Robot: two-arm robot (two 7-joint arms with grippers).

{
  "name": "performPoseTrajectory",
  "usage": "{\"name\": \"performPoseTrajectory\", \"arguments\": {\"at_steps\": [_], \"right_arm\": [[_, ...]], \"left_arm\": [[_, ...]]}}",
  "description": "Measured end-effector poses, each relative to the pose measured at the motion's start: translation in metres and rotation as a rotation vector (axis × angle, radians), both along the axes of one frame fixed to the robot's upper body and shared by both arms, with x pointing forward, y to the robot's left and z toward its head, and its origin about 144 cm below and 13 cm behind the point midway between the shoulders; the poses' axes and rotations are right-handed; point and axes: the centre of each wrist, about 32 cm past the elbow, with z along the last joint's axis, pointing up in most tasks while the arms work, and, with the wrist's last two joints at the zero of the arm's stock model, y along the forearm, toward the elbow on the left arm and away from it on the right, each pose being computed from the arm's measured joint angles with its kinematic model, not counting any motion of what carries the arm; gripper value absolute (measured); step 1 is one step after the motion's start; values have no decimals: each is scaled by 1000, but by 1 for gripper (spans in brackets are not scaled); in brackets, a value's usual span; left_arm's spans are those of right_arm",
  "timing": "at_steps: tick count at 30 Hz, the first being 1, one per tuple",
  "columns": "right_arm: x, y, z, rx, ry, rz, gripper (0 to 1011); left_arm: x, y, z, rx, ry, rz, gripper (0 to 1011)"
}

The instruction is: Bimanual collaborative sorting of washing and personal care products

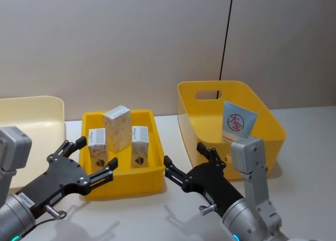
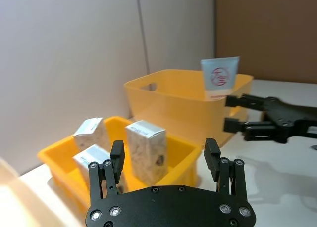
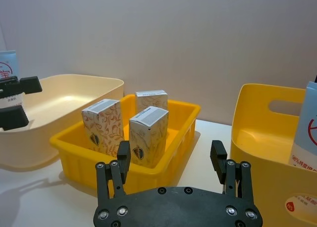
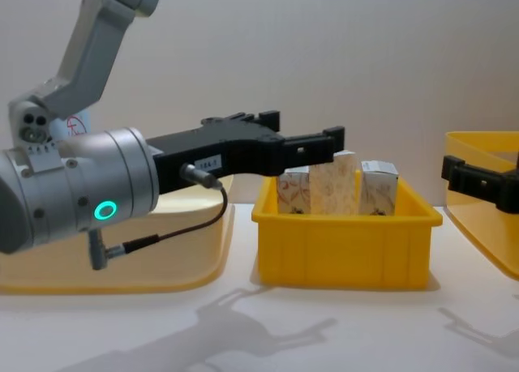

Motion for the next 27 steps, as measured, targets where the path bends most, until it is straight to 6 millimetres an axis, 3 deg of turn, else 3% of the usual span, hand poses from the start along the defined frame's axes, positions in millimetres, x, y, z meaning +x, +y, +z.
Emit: {"name": "performPoseTrajectory", "arguments": {"at_steps": [27], "right_arm": [[0, 0, 0, 1, 0, 1, 1001]], "left_arm": [[-27, 4, -15, 98, -33, 356, 1003]]}}
